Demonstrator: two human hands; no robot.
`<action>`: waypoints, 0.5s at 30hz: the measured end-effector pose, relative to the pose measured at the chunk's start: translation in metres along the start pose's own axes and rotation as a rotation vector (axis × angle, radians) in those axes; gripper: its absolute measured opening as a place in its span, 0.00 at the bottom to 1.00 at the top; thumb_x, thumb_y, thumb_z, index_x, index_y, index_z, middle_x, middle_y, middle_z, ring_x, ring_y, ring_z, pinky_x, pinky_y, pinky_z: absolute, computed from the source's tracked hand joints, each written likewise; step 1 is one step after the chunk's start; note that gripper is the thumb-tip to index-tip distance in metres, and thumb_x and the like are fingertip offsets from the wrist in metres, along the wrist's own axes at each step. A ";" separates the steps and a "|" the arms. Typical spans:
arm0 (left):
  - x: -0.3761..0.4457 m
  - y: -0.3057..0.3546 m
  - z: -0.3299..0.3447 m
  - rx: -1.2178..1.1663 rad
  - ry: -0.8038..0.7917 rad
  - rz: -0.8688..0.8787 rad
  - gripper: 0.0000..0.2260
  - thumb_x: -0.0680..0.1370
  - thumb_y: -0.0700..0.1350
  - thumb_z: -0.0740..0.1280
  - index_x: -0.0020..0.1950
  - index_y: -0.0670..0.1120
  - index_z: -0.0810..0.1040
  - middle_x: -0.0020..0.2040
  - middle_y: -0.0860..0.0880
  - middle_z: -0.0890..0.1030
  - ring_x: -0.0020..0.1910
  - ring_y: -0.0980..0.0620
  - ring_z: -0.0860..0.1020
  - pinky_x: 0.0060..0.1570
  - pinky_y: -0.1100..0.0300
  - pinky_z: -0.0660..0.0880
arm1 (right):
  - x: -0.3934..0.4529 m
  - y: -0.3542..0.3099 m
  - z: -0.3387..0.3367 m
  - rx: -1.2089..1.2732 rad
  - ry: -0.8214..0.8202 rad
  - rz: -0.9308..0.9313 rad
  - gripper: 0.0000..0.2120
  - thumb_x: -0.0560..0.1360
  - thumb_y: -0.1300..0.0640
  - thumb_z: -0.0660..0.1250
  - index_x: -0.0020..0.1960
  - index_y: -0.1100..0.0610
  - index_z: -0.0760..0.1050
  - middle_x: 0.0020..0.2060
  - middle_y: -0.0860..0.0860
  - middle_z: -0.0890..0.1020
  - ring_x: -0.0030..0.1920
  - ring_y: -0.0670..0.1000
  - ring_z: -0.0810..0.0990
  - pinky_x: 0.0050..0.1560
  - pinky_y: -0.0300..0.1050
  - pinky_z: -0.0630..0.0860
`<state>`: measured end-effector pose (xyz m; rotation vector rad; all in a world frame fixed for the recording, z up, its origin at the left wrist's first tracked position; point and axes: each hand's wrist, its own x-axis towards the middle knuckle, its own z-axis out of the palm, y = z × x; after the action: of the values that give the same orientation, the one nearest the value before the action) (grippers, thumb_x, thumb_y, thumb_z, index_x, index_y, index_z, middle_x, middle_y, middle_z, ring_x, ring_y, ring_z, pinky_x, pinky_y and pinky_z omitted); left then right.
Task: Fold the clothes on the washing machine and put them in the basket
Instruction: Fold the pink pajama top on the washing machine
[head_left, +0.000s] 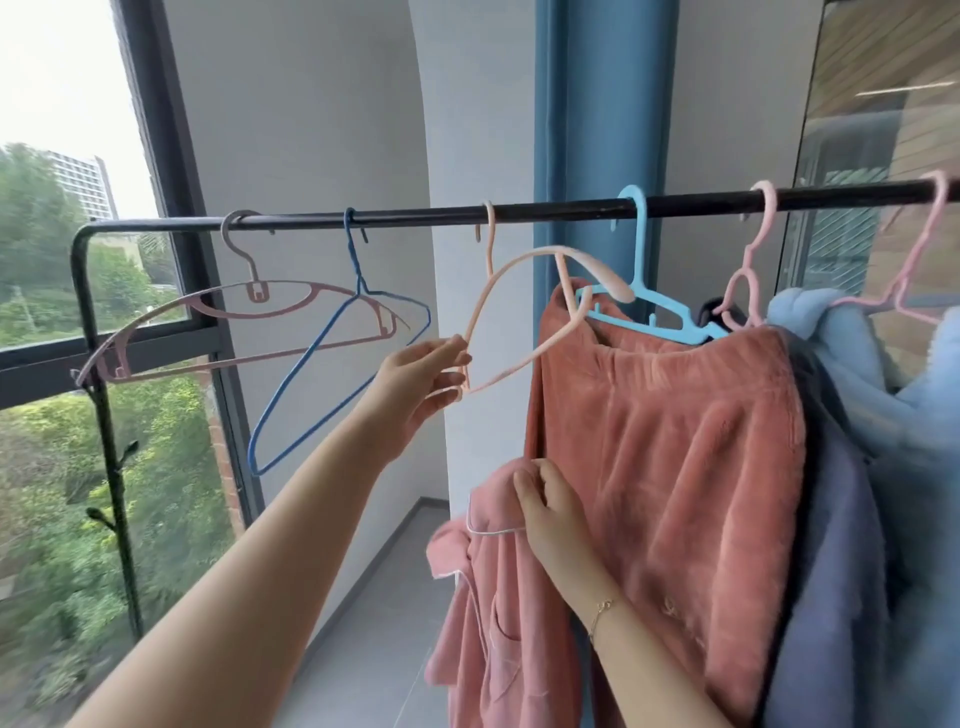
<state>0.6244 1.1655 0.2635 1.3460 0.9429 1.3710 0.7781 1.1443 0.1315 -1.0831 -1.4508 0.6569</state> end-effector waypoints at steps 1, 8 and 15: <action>-0.003 -0.007 -0.007 0.025 0.029 -0.028 0.11 0.79 0.47 0.66 0.57 0.42 0.79 0.45 0.49 0.81 0.38 0.55 0.77 0.41 0.64 0.76 | 0.001 0.003 0.003 0.048 0.007 0.039 0.08 0.82 0.59 0.58 0.46 0.56 0.74 0.41 0.45 0.78 0.43 0.35 0.76 0.46 0.27 0.69; -0.035 -0.069 -0.055 0.121 0.135 -0.220 0.06 0.78 0.39 0.68 0.53 0.45 0.81 0.46 0.50 0.83 0.44 0.53 0.78 0.46 0.61 0.75 | 0.002 -0.016 0.024 0.434 0.014 0.198 0.11 0.82 0.54 0.60 0.45 0.56 0.79 0.42 0.51 0.81 0.46 0.47 0.79 0.53 0.42 0.74; -0.117 -0.088 -0.103 0.392 0.119 -0.302 0.19 0.66 0.51 0.70 0.53 0.43 0.81 0.45 0.47 0.82 0.44 0.54 0.78 0.48 0.56 0.76 | -0.029 -0.068 0.064 0.620 -0.222 0.202 0.11 0.79 0.50 0.65 0.43 0.53 0.83 0.41 0.52 0.84 0.45 0.50 0.82 0.50 0.43 0.76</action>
<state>0.5240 1.0836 0.1402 1.3448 1.4890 1.0769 0.6970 1.1021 0.1656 -0.6817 -1.1983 1.3032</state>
